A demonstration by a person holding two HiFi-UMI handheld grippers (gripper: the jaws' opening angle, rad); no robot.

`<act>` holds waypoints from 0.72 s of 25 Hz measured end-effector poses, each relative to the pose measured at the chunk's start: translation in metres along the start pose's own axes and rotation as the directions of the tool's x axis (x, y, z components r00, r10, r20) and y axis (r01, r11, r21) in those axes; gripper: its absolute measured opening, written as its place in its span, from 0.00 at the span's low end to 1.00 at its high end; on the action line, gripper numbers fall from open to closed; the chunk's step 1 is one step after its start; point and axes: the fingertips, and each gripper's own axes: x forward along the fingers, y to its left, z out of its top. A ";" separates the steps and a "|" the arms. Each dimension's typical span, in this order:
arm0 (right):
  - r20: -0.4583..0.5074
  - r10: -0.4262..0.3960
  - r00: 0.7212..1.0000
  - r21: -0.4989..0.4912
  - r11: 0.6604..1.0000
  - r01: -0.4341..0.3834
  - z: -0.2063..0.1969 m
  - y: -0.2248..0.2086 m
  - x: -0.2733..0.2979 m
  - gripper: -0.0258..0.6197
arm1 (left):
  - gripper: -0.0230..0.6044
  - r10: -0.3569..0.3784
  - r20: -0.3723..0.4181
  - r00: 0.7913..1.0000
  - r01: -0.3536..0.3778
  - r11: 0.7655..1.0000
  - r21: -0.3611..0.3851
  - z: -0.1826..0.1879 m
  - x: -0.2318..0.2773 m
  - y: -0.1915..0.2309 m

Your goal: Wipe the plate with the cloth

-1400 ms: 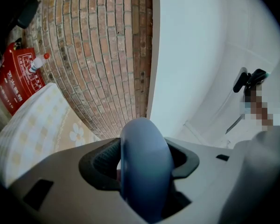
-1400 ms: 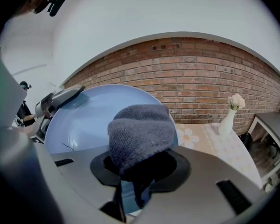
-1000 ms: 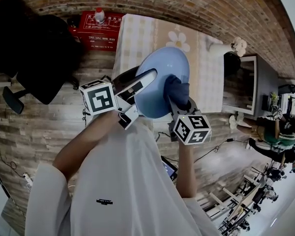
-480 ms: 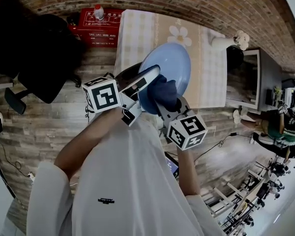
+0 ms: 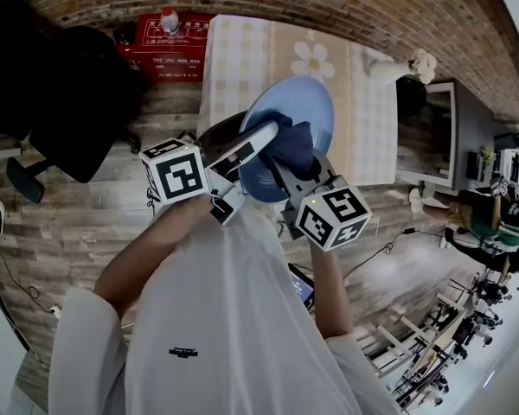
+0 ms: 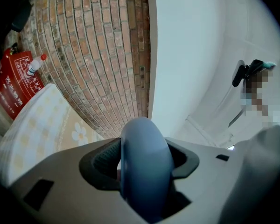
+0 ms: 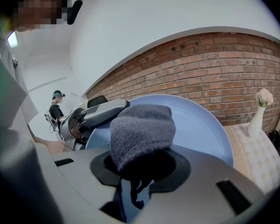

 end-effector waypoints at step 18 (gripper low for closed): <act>0.040 -0.220 0.975 0.038 0.975 0.219 0.008 -0.061 -0.008 0.24 | 0.45 -0.023 -0.020 1.000 0.023 1.000 0.000 -0.008 -0.003 -0.009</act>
